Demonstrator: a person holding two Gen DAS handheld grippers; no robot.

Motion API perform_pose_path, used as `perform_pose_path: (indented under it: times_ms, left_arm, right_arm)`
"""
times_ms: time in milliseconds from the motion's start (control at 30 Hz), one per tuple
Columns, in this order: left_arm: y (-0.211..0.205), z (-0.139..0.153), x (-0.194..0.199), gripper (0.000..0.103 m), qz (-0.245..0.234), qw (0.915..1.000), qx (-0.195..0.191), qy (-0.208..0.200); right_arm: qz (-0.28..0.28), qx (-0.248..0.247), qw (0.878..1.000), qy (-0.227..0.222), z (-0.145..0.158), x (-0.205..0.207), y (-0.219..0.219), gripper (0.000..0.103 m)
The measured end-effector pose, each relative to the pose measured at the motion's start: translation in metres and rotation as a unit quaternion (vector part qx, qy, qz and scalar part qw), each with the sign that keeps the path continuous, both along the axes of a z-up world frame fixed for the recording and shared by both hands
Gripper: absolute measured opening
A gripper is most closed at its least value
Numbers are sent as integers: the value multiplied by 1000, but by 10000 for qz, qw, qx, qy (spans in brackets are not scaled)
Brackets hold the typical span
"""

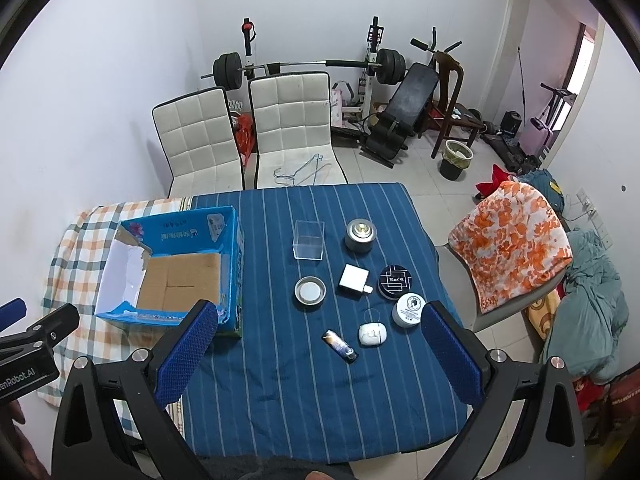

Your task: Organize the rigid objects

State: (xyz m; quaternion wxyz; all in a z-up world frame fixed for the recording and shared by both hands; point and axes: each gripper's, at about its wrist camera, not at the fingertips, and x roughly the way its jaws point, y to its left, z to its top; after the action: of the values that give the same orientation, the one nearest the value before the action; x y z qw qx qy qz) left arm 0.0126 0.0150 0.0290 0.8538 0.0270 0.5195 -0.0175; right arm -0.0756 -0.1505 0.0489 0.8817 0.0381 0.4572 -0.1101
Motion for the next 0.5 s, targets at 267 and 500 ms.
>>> perform_pose_path:
  times_ms: [267,500]
  left_arm:
    - [2,3,-5,103,19,9999,18,-106]
    - [3,7,-14,103,32,9998,19,-208]
  right_arm:
    - [26,-27,9999,-117,8,-4,3,103]
    - [37,-16,9999,-123,10,-5,4,103]
